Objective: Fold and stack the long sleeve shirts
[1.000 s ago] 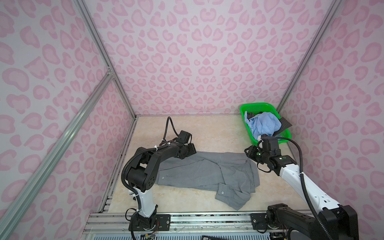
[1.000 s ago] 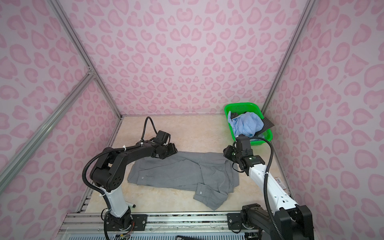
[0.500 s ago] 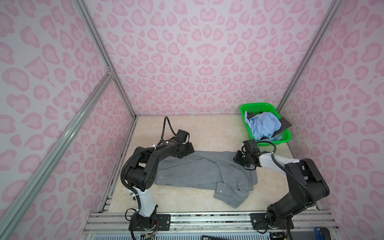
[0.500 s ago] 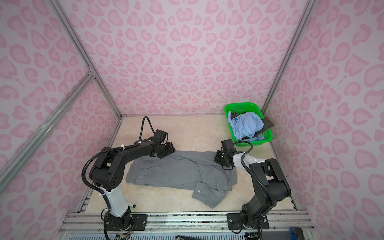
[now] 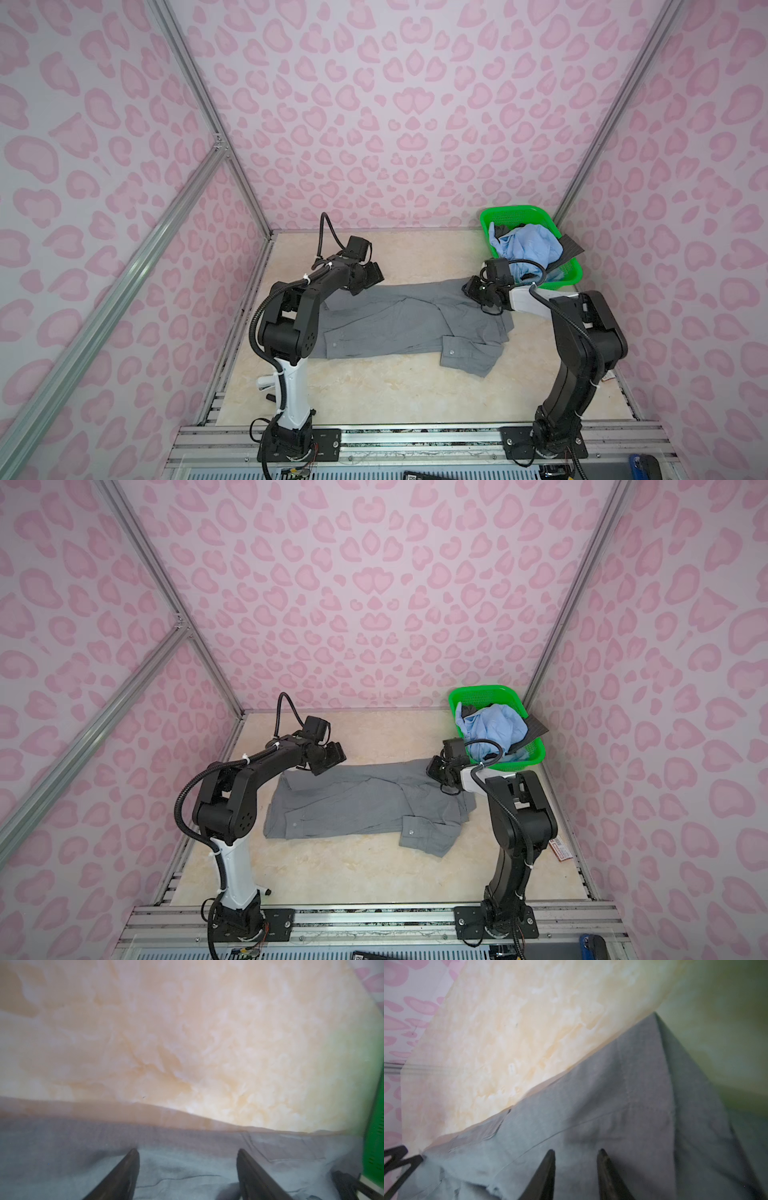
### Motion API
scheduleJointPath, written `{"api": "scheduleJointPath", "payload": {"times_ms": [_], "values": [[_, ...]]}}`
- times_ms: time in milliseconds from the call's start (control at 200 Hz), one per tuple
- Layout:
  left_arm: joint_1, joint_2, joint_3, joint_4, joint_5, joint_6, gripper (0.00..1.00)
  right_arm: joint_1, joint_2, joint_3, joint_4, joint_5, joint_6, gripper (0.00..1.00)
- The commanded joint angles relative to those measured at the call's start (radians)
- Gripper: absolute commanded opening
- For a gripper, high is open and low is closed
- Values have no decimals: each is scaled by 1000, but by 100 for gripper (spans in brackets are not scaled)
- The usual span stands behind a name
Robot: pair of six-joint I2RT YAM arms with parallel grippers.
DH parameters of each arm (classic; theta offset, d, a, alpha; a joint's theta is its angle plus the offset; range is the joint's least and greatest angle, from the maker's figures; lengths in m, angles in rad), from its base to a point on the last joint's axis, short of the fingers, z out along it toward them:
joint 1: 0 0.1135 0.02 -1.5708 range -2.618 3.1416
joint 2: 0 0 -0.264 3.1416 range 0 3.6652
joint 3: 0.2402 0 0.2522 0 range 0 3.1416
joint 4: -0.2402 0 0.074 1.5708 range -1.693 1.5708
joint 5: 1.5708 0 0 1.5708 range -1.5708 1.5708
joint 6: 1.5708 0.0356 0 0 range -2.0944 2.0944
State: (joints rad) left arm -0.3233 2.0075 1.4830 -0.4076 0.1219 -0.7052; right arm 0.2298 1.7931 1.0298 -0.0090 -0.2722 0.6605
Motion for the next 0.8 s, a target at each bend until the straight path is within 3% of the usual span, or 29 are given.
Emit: {"api": "scheduleJointPath", "payload": {"times_ms": [0,130,335,505,795], "values": [[-5,-64,30,-82,27,52,84,46,-134,41,-185,107,-110,46],[-7,-165,13,-134,31,89,91,108,-303,48,-332,171,-188,55],[-2,-394,-95,-243,-38,131,94,260,-415,35,-627,170,-362,57],[2,-570,-195,-327,-119,188,97,400,-381,26,-771,264,-445,57],[6,-865,-430,-304,-278,231,100,452,-204,29,-813,316,-509,57]]}}
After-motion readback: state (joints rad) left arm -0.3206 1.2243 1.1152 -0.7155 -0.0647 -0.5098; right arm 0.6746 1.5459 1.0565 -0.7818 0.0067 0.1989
